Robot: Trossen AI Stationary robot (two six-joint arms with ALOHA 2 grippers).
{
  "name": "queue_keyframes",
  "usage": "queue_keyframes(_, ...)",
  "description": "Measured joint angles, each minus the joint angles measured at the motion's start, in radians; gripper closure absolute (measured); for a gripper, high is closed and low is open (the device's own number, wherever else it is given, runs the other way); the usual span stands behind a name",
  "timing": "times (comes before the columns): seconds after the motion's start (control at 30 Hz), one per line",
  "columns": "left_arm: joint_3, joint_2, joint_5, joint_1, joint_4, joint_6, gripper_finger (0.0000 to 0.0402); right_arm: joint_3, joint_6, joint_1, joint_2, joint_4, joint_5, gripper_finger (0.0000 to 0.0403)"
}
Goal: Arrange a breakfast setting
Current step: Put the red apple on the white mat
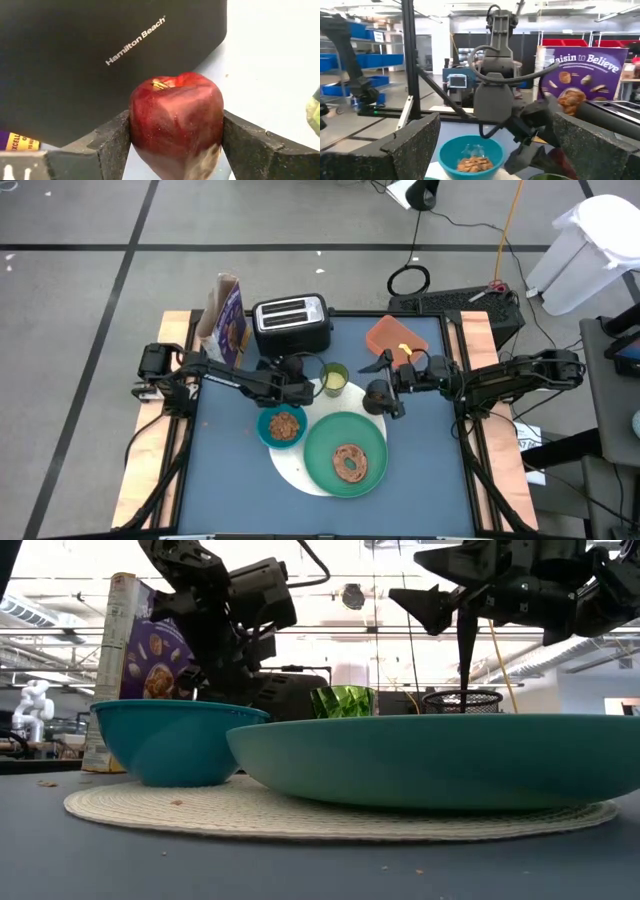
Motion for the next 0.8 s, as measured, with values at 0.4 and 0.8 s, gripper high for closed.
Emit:
queue_keyframes(0.4, 0.002, 0.085, -0.094, -0.017, 0.131, -0.084, 0.0131, 0.000, -0.083, 0.000, 0.000, 0.009, 0.003, 0.0023)
queue_keyframes(0.8, 0.002, 0.129, -0.130, -0.032, 0.143, -0.140, 0.0131, 0.000, -0.107, 0.000, 0.000, 0.017, 0.004, 0.0023)
